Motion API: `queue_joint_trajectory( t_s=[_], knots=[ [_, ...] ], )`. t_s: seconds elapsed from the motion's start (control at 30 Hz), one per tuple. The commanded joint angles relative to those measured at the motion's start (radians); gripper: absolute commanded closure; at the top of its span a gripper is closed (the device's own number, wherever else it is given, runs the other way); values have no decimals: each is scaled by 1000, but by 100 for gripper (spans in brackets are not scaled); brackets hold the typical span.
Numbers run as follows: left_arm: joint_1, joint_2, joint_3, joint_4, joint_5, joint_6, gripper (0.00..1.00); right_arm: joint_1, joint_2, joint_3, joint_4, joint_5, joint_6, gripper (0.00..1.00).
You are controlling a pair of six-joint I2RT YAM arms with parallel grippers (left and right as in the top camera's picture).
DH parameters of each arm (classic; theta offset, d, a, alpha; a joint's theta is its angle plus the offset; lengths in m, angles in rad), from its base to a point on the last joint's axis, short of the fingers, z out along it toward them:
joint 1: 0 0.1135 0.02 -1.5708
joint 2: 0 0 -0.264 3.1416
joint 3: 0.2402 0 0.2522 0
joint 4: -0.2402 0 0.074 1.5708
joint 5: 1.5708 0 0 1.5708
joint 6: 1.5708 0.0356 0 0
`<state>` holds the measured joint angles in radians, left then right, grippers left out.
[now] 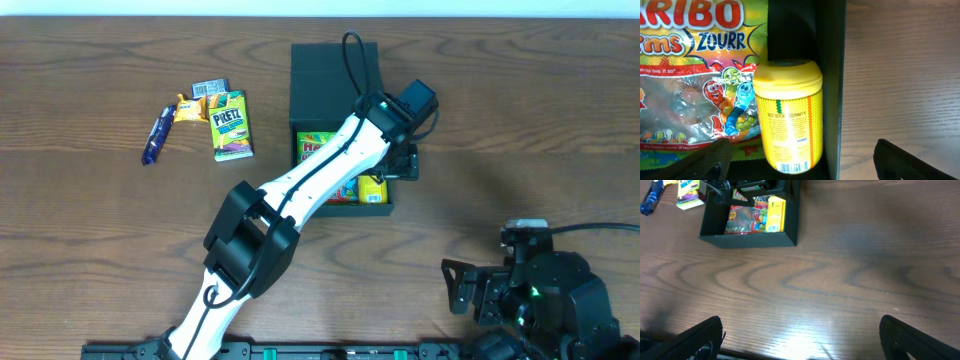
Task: Pack container
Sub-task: 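Carry the yellow Mentos tub into the black box with the left gripper, then release the tub, return left gripper to the yellow Le-Mond pack and grasp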
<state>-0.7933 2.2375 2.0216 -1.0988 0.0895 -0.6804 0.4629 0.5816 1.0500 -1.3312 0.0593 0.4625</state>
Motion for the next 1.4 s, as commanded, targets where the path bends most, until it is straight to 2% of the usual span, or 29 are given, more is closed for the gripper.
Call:
queue_joint_trajectory(
  t_s=[0.0,0.23,0.3,0.4,0.57,0.73,0.9,1.07,1.23,1.37],
  knots=[
    [1,-1,-6,-4,-19,4,8,-5,-1,9,-1,3,-11,1],
    [25,-24,5,-4,-73,30,13,-5,-1,10,-1,3,-11,1],
    [51,-59,6,-2,-122,30,12,-5,-1,10,-1,3,-11,1],
    [131,-121,6,-4,-184,96,8,-5,-1,10,-1,3,-11,1],
    [281,-167,6,-18,-184,154,8,-5,-1,10,-1,3,-11,1],
    [435,-169,6,-24,-192,143,10,-5,-1,10,-1,3,-11,1],
    [581,-169,6,-1,-201,26,9,-5,-1,10,-1,3,-11,1],
    [702,-163,6,24,-195,-206,2,-5,-1,10,-1,3,-11,1],
    [755,-125,5,39,-194,-424,2,-5,-1,10,-1,3,-11,1],
    [760,-93,5,58,-193,-525,3,-5,-1,10,-1,3,-11,1]
  ],
)
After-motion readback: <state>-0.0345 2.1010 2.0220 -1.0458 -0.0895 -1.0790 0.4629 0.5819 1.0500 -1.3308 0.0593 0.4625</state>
